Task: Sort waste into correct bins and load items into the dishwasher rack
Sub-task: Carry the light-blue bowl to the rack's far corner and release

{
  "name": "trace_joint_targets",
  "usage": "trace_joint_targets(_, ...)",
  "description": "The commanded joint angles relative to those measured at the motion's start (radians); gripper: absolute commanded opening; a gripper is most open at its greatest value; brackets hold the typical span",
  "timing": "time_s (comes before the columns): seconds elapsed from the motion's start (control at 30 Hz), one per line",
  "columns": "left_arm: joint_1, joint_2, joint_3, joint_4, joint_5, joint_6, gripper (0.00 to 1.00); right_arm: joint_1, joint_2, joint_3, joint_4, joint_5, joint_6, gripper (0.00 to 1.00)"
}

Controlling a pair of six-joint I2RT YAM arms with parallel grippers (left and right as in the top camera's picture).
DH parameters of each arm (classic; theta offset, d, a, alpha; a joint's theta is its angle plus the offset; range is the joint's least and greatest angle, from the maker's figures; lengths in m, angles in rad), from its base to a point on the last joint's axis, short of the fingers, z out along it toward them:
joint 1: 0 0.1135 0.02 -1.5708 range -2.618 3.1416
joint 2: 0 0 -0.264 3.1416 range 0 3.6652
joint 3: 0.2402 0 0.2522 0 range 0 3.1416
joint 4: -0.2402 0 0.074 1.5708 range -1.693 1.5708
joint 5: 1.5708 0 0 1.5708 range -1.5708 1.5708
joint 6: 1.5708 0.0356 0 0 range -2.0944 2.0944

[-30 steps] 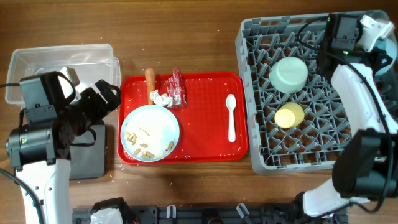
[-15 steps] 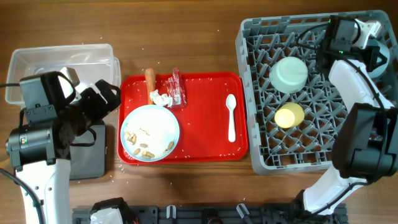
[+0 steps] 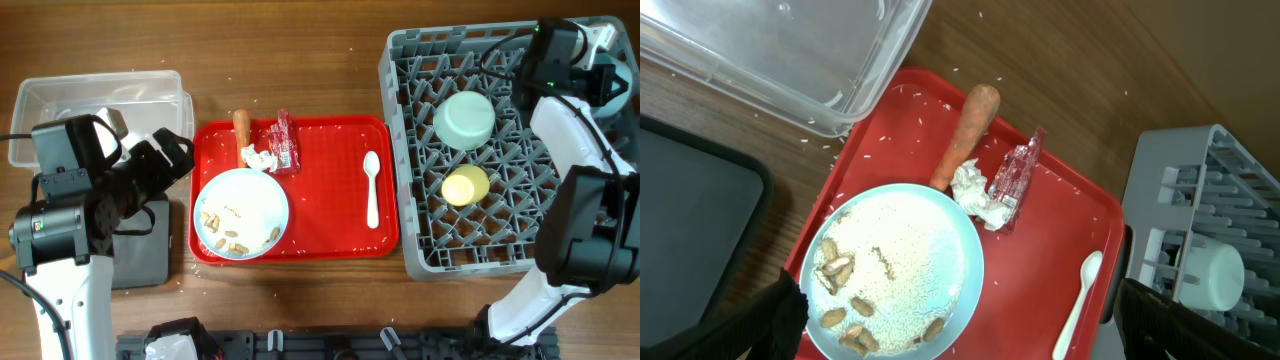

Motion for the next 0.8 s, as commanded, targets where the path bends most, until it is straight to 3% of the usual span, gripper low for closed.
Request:
trace_joint_targets(0.0, 0.006, 0.001, 0.016, 0.002, -0.01, -0.006, 1.0, -0.008, 0.016, 0.0, 0.008, 0.001, -0.042, 0.04)
trace_joint_targets(0.33, 0.006, 0.001, 0.016, 0.002, -0.01, -0.006, 1.0, 0.034, 0.057, 0.0, 0.006, 0.001, -0.043, 0.05)
trace_joint_targets(0.4, 0.006, 0.001, 0.016, 0.002, -0.01, -0.006, 1.0, 0.05, 0.057, 0.0, 0.004, 0.001, -0.045, 0.12)
trace_joint_targets(0.57, 0.006, 0.001, 0.016, 0.002, -0.01, -0.006, 1.0, 0.089, 0.057, 0.0, 0.002, 0.001, -0.046, 0.17)
trace_joint_targets(0.63, 0.006, 0.001, 0.016, 0.002, -0.01, -0.006, 1.0, 0.107, 0.057, 0.0, -0.018, -0.001, -0.045, 0.24)
trace_joint_targets(0.77, 0.006, 0.001, 0.016, 0.002, -0.01, -0.006, 1.0, 0.161, 0.055, 0.0, -0.041, -0.009, -0.044, 0.69)
